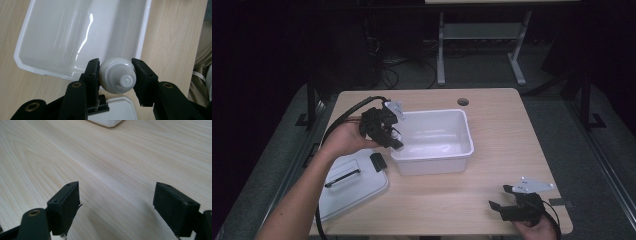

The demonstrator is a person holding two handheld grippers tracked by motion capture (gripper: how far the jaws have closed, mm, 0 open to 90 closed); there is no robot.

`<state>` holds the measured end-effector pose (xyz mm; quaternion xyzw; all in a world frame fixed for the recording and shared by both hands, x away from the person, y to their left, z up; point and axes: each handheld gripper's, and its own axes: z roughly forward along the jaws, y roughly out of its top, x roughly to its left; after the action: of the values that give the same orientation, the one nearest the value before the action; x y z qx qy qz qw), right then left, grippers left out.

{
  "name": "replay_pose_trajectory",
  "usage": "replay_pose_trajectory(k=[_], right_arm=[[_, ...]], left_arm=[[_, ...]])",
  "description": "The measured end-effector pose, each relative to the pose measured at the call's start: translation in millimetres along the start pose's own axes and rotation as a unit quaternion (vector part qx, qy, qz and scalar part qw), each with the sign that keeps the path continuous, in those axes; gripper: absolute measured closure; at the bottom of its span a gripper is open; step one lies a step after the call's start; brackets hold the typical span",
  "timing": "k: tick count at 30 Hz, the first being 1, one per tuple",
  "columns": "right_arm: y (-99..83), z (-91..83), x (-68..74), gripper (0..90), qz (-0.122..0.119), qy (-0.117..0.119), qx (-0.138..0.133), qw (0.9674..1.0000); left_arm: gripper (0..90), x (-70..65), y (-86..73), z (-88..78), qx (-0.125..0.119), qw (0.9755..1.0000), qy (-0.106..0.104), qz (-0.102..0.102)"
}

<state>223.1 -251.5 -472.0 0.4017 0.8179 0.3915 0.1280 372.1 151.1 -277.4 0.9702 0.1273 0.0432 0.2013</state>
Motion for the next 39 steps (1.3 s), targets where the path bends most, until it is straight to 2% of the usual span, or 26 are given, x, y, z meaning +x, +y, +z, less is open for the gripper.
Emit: replay_pose_trajectory(k=[11,19,22,29,32,39], right_arm=[[-0.2,0.3,-0.4,20.8,-0.002,0.001,0.0,1.0],[-0.3,0.3,-0.3,20.8,0.0,0.002,0.001,1.0],[-0.2,0.4,0.0,20.8,-0.001,0.002,0.002,1.0],[-0.3,0.2,-0.3,20.8,0.0,0.003,0.0,1.0],[-0.2,0.2,0.0,20.8,0.0,0.003,0.001,1.0],[0.1,0.4,0.5,20.9,0.0,0.003,0.003,1.0]], left_arm=[[59.4,8.5,3.1,15.3,0.003,1.0,-0.002,-0.005],[59.3,13.4,2.5,30.1,0.018,0.9998,-0.007,-0.009],[59.3,14.3,2.4,32.9,0.013,0.9998,-0.009,-0.012],[59.3,13.9,1.8,46.0,0.022,0.9996,-0.015,-0.014],[59.2,13.8,2.4,51.3,0.034,0.9993,-0.011,-0.007],[59.2,11.6,6.9,60.0,0.041,0.9991,-0.013,0.001]])
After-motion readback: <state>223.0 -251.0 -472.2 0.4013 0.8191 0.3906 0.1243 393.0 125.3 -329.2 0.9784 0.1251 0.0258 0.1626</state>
